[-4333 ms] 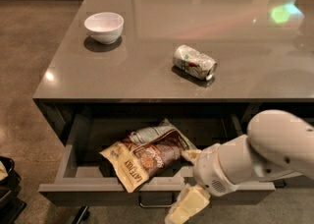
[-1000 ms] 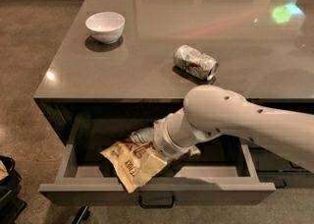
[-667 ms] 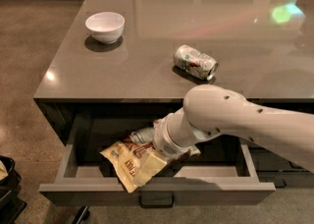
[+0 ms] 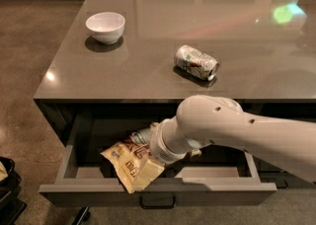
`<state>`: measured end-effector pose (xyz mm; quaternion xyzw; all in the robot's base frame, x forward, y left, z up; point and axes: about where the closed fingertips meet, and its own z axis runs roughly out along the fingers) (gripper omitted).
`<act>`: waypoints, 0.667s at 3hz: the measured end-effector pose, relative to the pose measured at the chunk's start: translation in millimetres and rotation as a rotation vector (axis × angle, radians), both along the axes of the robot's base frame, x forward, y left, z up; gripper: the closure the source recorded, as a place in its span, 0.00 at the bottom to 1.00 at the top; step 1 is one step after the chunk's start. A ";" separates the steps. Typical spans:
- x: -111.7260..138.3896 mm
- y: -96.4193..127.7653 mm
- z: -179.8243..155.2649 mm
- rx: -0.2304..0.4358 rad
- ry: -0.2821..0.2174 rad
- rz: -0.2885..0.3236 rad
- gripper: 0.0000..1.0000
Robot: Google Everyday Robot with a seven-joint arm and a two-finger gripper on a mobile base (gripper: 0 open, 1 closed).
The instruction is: Pick brown chip bag from top drawer and place on counter
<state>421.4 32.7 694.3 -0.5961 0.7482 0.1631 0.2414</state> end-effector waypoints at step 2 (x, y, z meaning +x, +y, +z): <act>32.1 24.7 -21.6 0.016 -0.013 0.046 0.00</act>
Offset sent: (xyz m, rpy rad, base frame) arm 0.0480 0.0361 -0.0450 0.0312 0.0269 0.0705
